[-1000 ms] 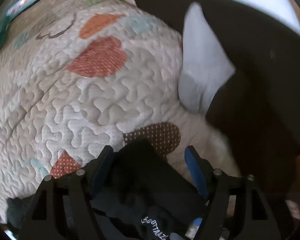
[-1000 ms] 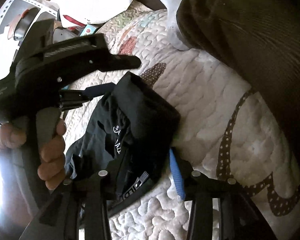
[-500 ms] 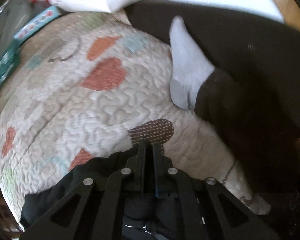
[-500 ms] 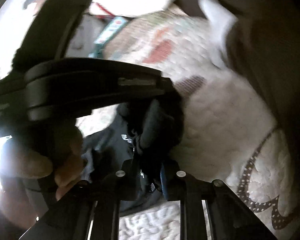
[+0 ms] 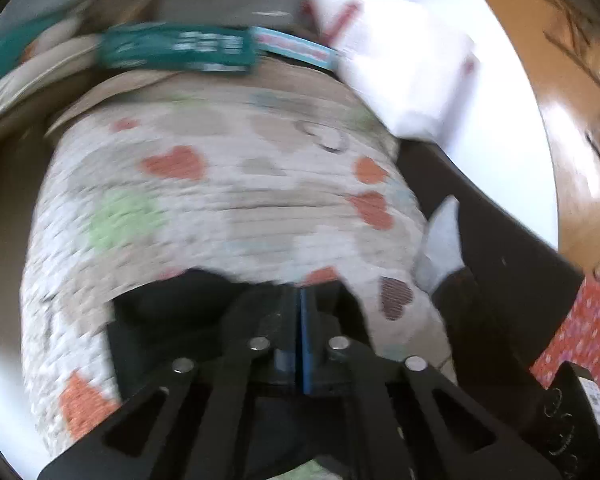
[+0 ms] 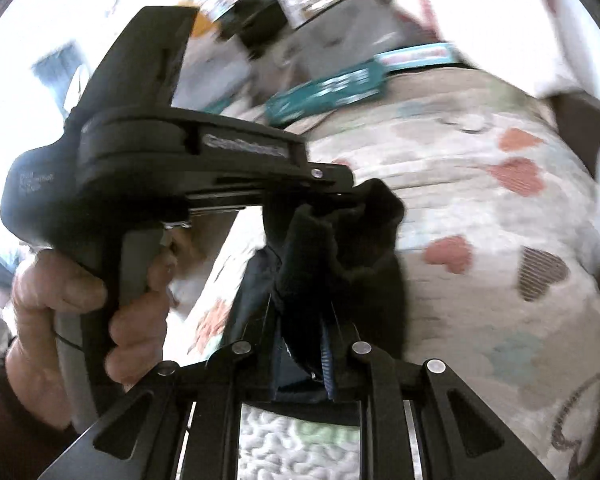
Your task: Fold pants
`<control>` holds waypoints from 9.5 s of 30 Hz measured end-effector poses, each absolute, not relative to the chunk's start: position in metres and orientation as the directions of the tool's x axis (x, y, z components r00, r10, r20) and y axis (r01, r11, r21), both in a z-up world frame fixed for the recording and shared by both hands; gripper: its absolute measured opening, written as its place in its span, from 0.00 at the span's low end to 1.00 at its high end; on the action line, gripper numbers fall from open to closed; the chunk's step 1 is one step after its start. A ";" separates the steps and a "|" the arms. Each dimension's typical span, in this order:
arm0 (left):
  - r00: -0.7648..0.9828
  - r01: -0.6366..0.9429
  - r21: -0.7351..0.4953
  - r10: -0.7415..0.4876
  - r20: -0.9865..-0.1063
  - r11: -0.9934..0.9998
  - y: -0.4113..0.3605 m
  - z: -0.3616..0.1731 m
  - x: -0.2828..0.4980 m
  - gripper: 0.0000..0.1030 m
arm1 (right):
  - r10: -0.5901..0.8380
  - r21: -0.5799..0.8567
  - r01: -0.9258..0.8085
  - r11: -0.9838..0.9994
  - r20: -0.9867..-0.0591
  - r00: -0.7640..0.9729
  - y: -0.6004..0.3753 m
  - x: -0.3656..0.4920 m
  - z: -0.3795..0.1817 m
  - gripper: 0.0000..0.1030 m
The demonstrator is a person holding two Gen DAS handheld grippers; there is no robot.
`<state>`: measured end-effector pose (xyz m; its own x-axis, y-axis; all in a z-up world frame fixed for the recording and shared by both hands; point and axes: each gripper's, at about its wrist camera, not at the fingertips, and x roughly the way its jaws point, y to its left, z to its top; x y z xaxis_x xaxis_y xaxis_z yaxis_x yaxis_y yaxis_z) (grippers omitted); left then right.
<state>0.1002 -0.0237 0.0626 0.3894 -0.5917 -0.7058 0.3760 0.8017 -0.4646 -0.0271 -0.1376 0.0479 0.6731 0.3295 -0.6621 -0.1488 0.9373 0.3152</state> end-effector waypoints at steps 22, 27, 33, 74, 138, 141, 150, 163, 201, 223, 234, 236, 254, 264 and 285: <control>0.508 0.050 -0.681 -0.605 -0.613 0.731 0.115 0.001 0.090 0.28 | 0.200 -0.040 -0.381 0.924 -0.798 0.568 -0.010 -0.005 -0.010 0.18; 0.552 0.040 -0.613 -0.529 -0.644 0.789 0.123 0.013 0.089 0.38 | 0.113 -0.225 -0.453 0.863 -0.786 0.607 0.016 -0.022 -0.026 0.22; 0.556 0.023 -0.574 -0.487 -0.673 0.818 0.122 0.011 0.087 0.39 | 0.124 -0.347 -0.552 0.758 -0.755 0.644 0.036 -0.060 -0.028 0.73; 0.651 0.021 -0.390 -0.308 -0.694 0.921 0.091 0.002 0.037 0.80 | 0.212 0.317 0.047 0.947 -0.729 0.651 -0.189 -0.051 -0.006 0.82; 0.572 -0.062 -0.291 -0.205 -0.794 0.955 0.087 -0.018 0.011 0.80 | 0.098 0.144 0.013 0.990 -0.735 0.671 -0.158 0.001 0.040 0.82; 0.553 -0.081 -0.368 -0.266 -0.790 0.926 0.094 -0.025 0.013 0.80 | 0.105 0.163 0.029 0.986 -0.753 0.649 -0.166 0.008 0.021 0.82; 0.499 -0.028 -0.505 -0.426 -0.755 0.863 0.081 -0.024 0.046 0.80 | 0.184 0.298 0.089 0.950 -0.768 0.613 -0.191 0.030 0.003 0.82; 0.429 0.028 -0.537 -0.495 -0.755 0.843 0.058 -0.058 0.076 0.81 | 0.286 0.386 0.061 0.921 -0.772 0.567 -0.188 0.066 -0.023 0.83; 0.367 0.115 -0.642 -0.633 -0.681 0.758 -0.027 -0.046 0.187 0.56 | 0.274 0.355 0.052 0.933 -0.798 0.537 -0.244 0.165 -0.032 0.62; 0.408 -0.026 -0.510 -0.457 -0.791 0.860 0.001 -0.026 0.204 0.66 | 0.205 0.351 0.132 0.927 -0.769 0.605 -0.263 0.120 -0.007 0.70; 0.527 -0.051 -0.497 -0.399 -0.750 0.866 0.055 0.000 0.001 0.70 | 0.145 0.344 0.173 0.923 -0.725 0.673 -0.242 -0.032 0.028 0.73; 0.566 -0.031 -0.421 -0.332 -0.755 0.907 0.051 0.003 -0.022 0.70 | 0.120 0.333 0.199 0.922 -0.733 0.670 -0.235 -0.059 0.027 0.74; 0.597 -0.044 -0.147 -0.092 -0.797 0.988 0.044 -0.012 -0.051 0.71 | 0.070 0.267 0.187 0.945 -0.727 0.684 -0.200 -0.086 0.024 0.76; 0.593 -0.013 -0.128 -0.095 -0.799 0.992 0.031 -0.006 -0.029 0.71 | 0.116 0.263 0.123 0.957 -0.736 0.667 -0.177 -0.053 0.038 0.76; 0.551 0.051 -0.103 -0.114 -0.827 0.993 0.001 -0.024 0.030 0.71 | -0.068 0.094 0.216 0.972 -0.765 0.640 -0.200 0.005 0.024 0.79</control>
<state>0.0301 0.0007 -0.0238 0.5508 -0.1141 -0.8268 0.0510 0.9934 -0.1031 0.0049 -0.1997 0.0235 0.6403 -0.0682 -0.7651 0.2158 0.9719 0.0939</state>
